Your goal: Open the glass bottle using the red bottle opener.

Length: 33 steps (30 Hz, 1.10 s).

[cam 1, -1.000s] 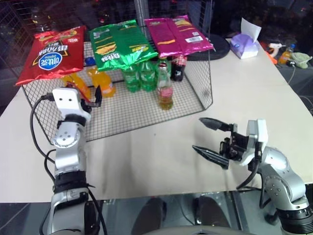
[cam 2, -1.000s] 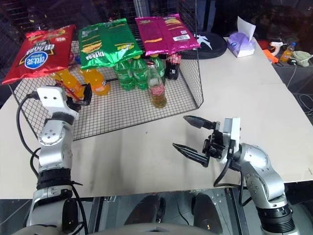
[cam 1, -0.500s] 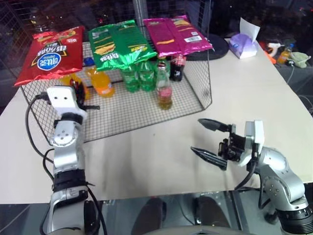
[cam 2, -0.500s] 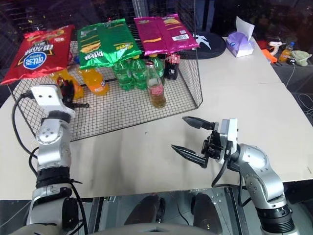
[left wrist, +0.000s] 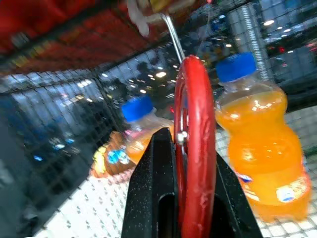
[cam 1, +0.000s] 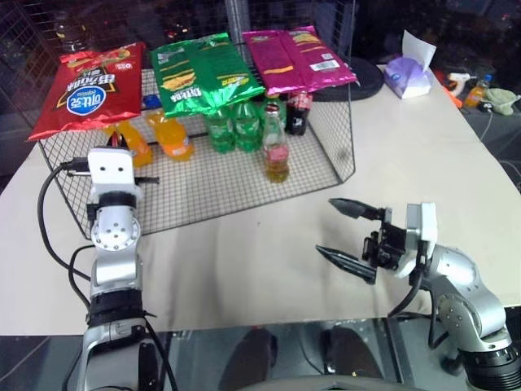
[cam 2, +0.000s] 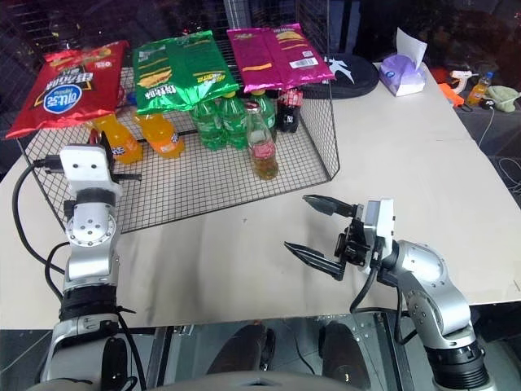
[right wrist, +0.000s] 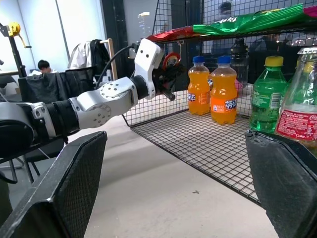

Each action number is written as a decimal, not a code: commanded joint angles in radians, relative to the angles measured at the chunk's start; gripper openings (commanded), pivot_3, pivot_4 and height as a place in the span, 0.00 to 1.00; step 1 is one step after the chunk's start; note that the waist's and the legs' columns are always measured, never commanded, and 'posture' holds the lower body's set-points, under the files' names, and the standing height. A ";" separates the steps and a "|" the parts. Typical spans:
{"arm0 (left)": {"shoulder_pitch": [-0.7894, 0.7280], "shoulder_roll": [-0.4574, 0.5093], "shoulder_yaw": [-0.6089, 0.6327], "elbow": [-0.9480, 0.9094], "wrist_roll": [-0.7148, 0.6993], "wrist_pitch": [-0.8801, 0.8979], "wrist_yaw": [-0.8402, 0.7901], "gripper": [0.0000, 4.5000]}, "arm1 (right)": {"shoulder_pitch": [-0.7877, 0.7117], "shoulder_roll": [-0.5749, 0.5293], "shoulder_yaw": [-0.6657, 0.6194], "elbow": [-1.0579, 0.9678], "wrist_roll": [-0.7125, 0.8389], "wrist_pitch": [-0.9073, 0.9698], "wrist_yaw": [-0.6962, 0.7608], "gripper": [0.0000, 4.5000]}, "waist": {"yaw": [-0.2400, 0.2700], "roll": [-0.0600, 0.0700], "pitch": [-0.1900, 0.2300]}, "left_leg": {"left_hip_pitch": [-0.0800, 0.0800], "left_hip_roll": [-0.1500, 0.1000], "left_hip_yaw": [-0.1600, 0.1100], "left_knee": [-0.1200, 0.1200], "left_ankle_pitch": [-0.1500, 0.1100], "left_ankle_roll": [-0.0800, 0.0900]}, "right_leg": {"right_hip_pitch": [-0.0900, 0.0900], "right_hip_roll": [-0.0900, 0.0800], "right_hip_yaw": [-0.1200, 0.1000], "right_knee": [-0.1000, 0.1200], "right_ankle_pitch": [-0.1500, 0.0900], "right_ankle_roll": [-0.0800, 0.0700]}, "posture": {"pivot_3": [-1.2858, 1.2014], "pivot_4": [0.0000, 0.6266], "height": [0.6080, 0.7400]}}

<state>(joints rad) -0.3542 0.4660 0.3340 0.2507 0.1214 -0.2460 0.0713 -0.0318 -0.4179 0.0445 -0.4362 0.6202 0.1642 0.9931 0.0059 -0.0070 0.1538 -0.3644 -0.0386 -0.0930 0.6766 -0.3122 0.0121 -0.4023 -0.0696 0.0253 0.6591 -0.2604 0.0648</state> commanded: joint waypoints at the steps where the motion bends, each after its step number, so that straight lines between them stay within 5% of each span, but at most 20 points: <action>1: 0.003 0.013 -0.002 -0.063 0.063 -0.015 0.068 0.02 | 0.006 0.004 0.000 -0.017 0.002 -0.025 0.001 1.00 | 0.000 0.000 0.000 | 0.000 0.000 0.000 0.000 0.000 0.000 | 0.000 0.000 0.000 0.000 0.000 0.000 | 0.52 0.24 1.00; 20: 0.063 -0.004 -0.024 -0.136 0.208 0.037 0.220 0.02 | 0.018 0.007 0.004 -0.004 -0.014 -0.041 -0.001 1.00 | 0.004 0.000 0.000 | 0.000 0.000 0.000 0.000 0.000 0.000 | 0.000 0.000 0.000 0.001 0.000 0.000 | 0.52 0.24 1.00; 26: 0.100 -0.062 -0.050 -0.186 0.044 0.041 0.076 0.02 | 0.017 0.006 0.007 0.000 -0.044 -0.030 -0.035 1.00 | 0.005 0.000 0.000 | 0.000 0.000 0.001 0.000 0.000 0.000 | 0.000 -0.001 0.001 0.001 0.000 0.000 | 0.52 0.24 1.00; 33: 0.151 -0.138 -0.122 -0.362 -0.347 0.175 -0.263 0.02 | 0.016 -0.020 0.007 0.011 -0.067 -0.019 -0.035 1.00 | 0.009 0.000 0.000 | 0.000 0.000 0.000 0.000 0.000 0.000 | 0.000 -0.002 0.000 0.000 0.000 0.000 | 0.52 0.24 1.00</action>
<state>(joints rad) -0.1967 0.3251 0.2216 -0.0318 -0.1368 -0.1066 -0.1247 -0.0158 -0.4276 0.0539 -0.4135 0.5520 0.1485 0.9603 0.0148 -0.0075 0.1537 -0.3651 -0.0391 -0.0927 0.6780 -0.3123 0.0122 -0.4021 -0.0710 0.0255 0.6596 -0.2604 0.0648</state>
